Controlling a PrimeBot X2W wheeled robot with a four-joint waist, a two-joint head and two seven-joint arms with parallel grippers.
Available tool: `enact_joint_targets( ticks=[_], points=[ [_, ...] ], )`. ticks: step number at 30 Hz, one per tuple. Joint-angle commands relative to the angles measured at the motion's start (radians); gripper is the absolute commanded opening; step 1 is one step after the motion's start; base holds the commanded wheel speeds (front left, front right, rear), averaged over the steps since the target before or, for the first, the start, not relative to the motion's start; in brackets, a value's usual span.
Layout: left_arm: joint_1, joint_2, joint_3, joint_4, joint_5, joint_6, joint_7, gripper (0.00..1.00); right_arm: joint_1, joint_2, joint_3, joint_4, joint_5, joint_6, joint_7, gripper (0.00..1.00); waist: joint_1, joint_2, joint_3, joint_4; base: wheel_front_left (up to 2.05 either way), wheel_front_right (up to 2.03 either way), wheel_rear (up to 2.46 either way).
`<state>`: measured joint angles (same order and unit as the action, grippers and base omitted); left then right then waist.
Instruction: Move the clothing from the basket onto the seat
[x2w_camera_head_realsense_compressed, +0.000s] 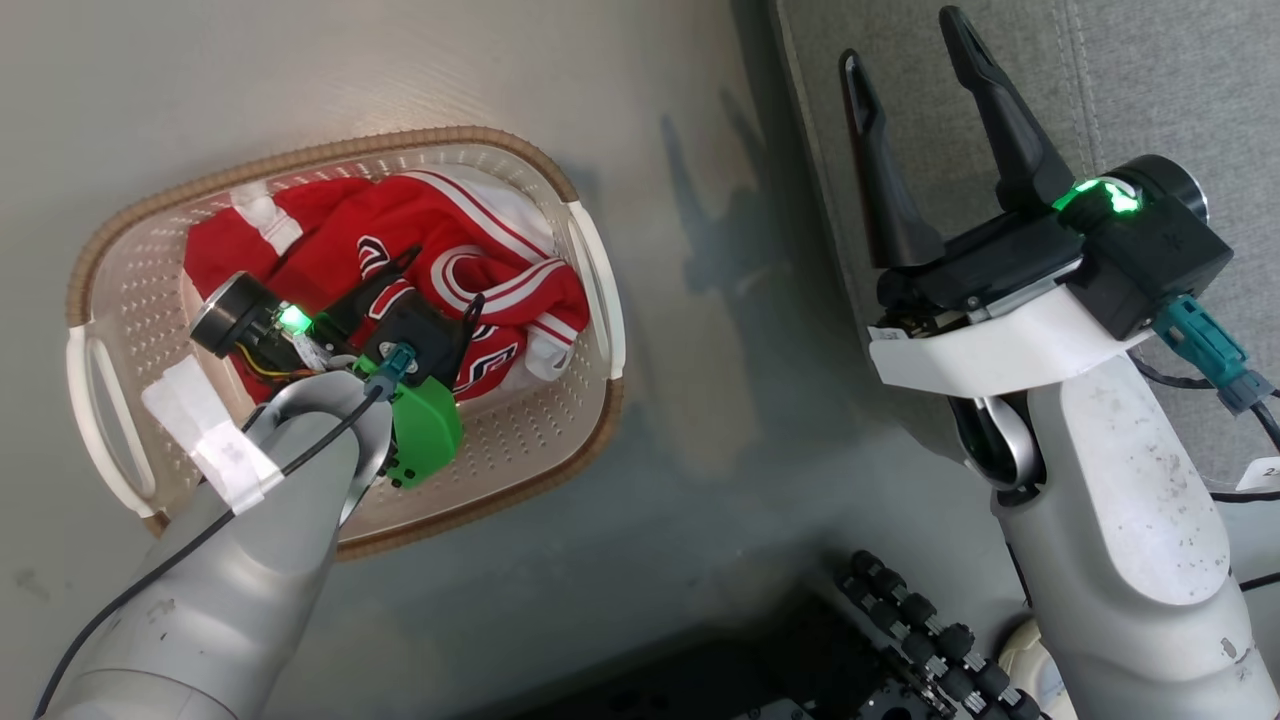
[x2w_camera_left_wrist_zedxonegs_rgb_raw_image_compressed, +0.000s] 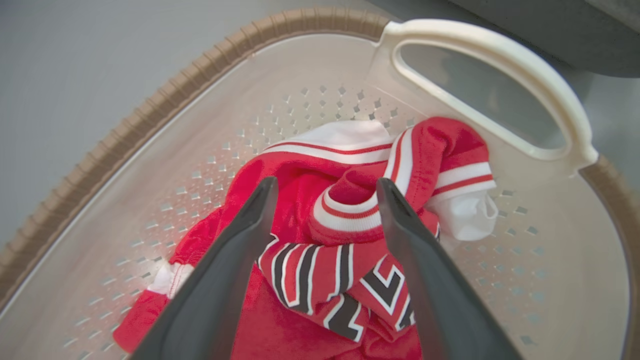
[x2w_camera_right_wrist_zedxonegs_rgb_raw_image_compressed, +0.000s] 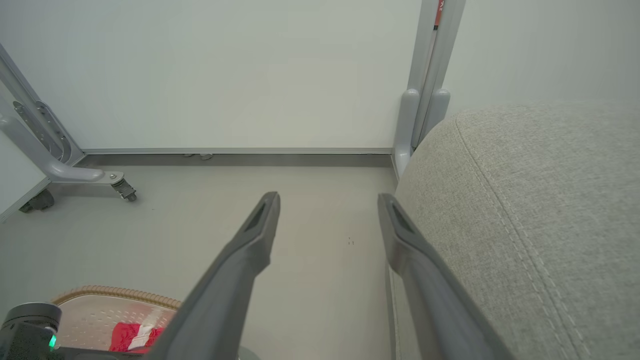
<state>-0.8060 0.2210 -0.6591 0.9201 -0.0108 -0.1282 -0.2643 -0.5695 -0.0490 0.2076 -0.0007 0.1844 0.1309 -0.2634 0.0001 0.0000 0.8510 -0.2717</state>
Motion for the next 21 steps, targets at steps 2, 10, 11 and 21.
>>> enact_joint_targets(
  ticks=[2,10,11,21],
  points=[
    [-0.027,0.010,-0.041,0.028,-0.012,-0.003,0.000,1.00,-0.015,-0.003,-0.005,-0.008,0.000,0.000,-0.002,1.00,-0.0001,0.0000,0.030,-0.006,0.00,0.00,0.00],
    [-0.092,0.019,-0.163,0.131,-0.030,-0.003,0.000,1.00,-0.025,-0.003,-0.006,-0.019,-0.006,0.000,-0.002,1.00,-0.0001,0.0000,0.076,0.004,0.00,0.00,0.00],
    [-0.102,0.021,-0.171,0.143,-0.029,-0.003,0.000,1.00,-0.027,-0.003,-0.007,-0.021,-0.006,0.000,-0.002,1.00,-0.0001,0.0000,0.082,0.004,0.00,0.00,0.00],
    [-0.205,-0.006,-0.247,0.294,0.001,-0.003,0.008,1.00,-0.023,-0.003,-0.005,-0.028,-0.016,0.000,-0.002,1.00,-0.0001,0.0000,0.134,0.006,0.00,0.00,0.00]
  ],
)
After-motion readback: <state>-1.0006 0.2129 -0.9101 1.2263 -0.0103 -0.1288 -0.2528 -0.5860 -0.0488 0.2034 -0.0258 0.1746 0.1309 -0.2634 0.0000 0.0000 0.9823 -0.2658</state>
